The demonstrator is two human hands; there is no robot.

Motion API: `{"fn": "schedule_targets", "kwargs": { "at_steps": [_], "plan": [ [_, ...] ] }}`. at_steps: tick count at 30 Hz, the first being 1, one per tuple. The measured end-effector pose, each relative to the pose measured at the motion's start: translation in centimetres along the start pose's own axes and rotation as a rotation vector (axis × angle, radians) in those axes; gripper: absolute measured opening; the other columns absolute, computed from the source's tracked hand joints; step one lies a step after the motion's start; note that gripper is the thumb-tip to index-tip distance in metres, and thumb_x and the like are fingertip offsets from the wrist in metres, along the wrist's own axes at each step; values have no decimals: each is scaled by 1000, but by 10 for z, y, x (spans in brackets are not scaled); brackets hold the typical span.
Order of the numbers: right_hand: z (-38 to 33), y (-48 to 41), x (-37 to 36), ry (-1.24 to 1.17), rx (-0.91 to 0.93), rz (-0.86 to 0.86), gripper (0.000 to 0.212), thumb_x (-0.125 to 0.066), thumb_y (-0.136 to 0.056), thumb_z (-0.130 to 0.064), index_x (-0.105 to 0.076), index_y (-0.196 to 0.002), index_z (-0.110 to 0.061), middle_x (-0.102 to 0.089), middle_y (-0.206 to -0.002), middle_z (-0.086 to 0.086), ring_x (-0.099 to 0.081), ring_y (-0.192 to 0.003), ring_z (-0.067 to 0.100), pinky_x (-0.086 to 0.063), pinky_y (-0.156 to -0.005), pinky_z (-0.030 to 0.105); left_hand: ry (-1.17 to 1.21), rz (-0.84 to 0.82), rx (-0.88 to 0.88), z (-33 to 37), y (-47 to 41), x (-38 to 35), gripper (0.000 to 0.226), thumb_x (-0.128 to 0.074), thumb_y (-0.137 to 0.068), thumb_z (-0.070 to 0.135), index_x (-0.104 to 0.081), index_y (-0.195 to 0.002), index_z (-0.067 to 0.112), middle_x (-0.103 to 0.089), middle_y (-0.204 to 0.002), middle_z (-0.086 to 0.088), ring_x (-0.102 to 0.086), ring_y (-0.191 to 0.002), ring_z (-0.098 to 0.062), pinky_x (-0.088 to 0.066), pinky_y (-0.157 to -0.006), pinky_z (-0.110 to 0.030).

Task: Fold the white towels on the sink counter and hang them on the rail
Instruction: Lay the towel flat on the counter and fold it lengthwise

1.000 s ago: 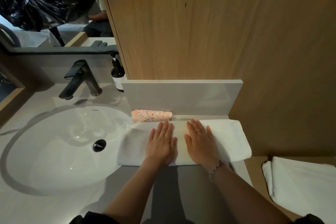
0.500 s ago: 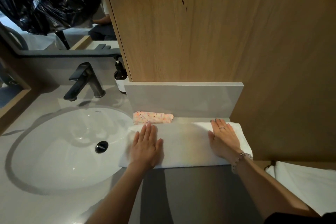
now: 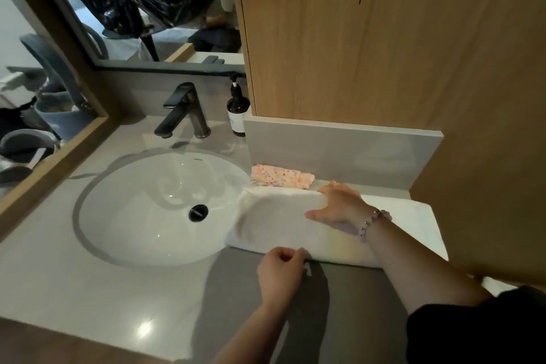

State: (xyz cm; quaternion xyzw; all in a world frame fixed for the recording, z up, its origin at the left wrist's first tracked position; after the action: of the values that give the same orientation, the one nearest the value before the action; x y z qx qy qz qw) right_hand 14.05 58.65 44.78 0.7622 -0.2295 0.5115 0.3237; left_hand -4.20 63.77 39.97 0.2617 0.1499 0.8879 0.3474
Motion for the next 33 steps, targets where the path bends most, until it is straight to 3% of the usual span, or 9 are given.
{"fn": "schedule_targets", "kwargs": {
  "at_steps": [5,9,12,16,19,23,27,29,33],
  "plan": [
    [-1,-1,-8,49,-40,-78,56,-53,-86,-56,-51,-126,-17,-49,-131,5,-43,-122,23,-34,-96,35,167,30,156,-6,11,-14,22,-70,-81,28,-54,-94,19,-65,-91,-2,-64,-86,-16,-54,-84,-34],
    [1,4,-9,-44,-65,-116,38,-50,-93,-41,-52,-121,-16,-52,-127,4,-45,-120,23,-34,-96,35,346,77,199,0,26,-23,31,-65,-86,19,-43,-108,21,-55,-96,-5,-61,-87,-20,-54,-77,-31],
    [2,10,-11,-133,-58,-135,17,-50,-93,-37,-50,-94,-20,-52,-103,-1,-50,-109,24,-35,-84,32,393,148,199,2,29,-22,30,-61,-89,15,-41,-110,21,-51,-93,-4,-58,-83,-19,-54,-80,-32],
    [2,21,-4,-320,-23,-74,28,-56,-90,-34,-41,-68,-27,-46,-77,-10,-48,-84,18,-34,-65,28,471,190,196,2,32,-21,29,-60,-88,12,-43,-110,21,-49,-95,-4,-57,-88,-23,-54,-86,-42],
    [2,31,6,-504,-22,21,15,-59,-89,-30,-52,-78,-24,-55,-89,-3,-52,-81,17,-34,-57,23,500,214,170,8,33,-18,27,-60,-89,13,-43,-106,25,-52,-103,-2,-57,-96,-24,-52,-91,-43],
    [-2,45,23,-582,5,64,14,-56,-92,-29,-61,-99,-18,-57,-96,-3,-54,-87,17,-38,-61,23,515,227,85,27,44,-10,28,-57,-91,14,-43,-114,24,-50,-110,-4,-54,-101,-23,-48,-83,-28],
    [2,61,44,-770,-51,150,16,-61,-90,-28,-56,-87,-14,-59,-82,-1,-56,-75,17,-41,-60,25,591,215,-57,48,50,2,26,-58,-90,12,-46,-109,25,-54,-115,-8,-57,-105,-26,-48,-90,-32],
    [4,75,57,-851,-76,194,18,-60,-91,-30,-56,-94,-12,-60,-83,-3,-56,-72,12,-41,-59,22,612,165,-129,64,56,7,27,-56,-90,11,-47,-110,27,-56,-119,-6,-58,-105,-23,-49,-91,-33],
    [14,113,84,-942,-118,320,17,-55,-93,-33,-55,-96,-16,-59,-86,-5,-57,-83,16,-41,-62,24,653,30,-275,103,74,11,30,-51,-92,7,-48,-113,27,-55,-124,-7,-59,-103,-18,-48,-77,-23]
  ]
}}
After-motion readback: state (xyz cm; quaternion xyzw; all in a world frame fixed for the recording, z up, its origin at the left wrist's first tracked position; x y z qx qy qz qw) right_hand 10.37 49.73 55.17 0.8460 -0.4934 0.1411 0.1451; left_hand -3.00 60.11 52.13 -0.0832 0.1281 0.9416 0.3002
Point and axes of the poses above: each hand's wrist, its own y-axis away from the middle knuckle, its own x-axis out of the back of the hand, z = x × y, the point moved 8 cm from there along -y, towards the middle knuckle
